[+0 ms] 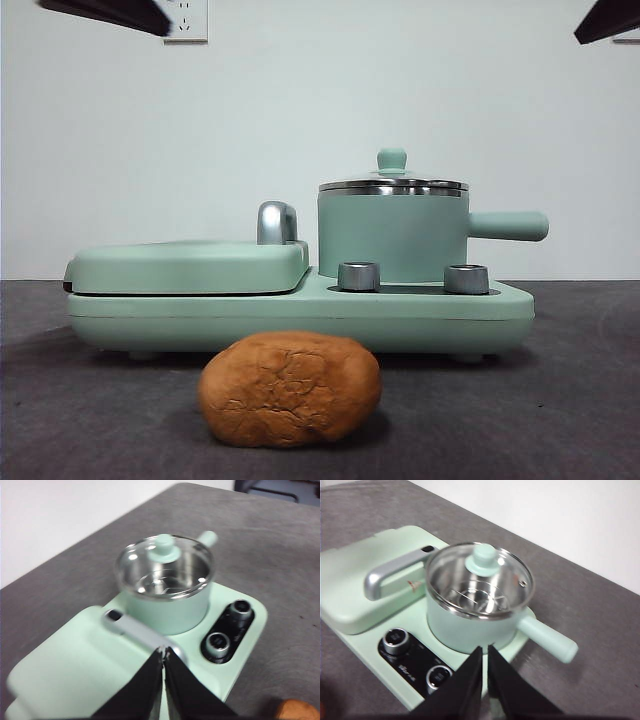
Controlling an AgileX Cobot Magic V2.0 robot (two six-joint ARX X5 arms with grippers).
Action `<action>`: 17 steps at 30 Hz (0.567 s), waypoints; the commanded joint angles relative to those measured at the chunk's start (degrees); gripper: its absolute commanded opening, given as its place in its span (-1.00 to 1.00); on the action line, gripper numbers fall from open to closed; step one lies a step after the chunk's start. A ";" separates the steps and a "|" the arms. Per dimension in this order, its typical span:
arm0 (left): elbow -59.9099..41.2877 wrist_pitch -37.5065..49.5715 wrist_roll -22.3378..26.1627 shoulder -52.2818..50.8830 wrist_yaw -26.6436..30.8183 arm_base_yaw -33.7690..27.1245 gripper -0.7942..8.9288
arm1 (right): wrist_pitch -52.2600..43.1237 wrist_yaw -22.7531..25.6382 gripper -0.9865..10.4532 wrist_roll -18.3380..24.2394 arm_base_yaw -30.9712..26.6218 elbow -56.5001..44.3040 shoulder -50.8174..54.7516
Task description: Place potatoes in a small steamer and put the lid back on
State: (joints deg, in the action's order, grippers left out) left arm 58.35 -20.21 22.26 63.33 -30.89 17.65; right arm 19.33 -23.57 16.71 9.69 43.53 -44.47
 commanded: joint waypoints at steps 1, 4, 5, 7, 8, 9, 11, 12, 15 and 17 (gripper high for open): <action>1.95 1.64 1.92 1.68 0.09 1.53 -0.78 | -0.74 1.22 -0.81 0.52 1.20 0.98 -0.44; 1.99 3.52 1.95 2.32 0.09 3.37 -0.57 | -1.11 2.40 -0.68 0.52 2.32 0.98 -0.44; 1.99 3.87 1.95 2.34 0.09 3.82 -0.53 | -1.18 2.54 -0.58 0.52 2.58 0.98 -0.44; 1.99 4.83 1.95 2.38 0.07 4.90 -0.50 | -1.20 2.71 -0.35 0.52 2.89 0.98 -0.44; 1.99 5.18 1.95 2.38 0.07 5.33 -0.50 | -1.20 2.73 -0.29 0.52 2.89 0.98 -0.44; 1.99 5.60 1.95 2.38 0.07 5.86 -0.49 | -1.25 2.73 -0.28 0.52 2.89 0.98 -0.44; 1.99 6.10 1.95 2.38 0.07 6.62 -0.42 | -1.29 2.75 -0.28 0.50 2.89 0.98 -0.44; 1.99 6.45 1.92 2.45 0.09 7.13 -0.34 | -1.29 2.78 -0.28 0.50 2.89 0.98 -0.44; 1.99 7.28 1.88 2.91 0.09 8.52 -0.31 | -1.29 2.78 -0.28 0.50 2.89 0.98 -0.44; 1.99 8.41 1.31 3.48 0.35 9.40 -0.31 | -1.29 2.78 -0.28 0.50 2.89 0.98 -0.44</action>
State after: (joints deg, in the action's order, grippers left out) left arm 58.85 -12.60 23.33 65.82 -30.68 26.68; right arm 18.63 -20.91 16.73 12.34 43.53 -44.47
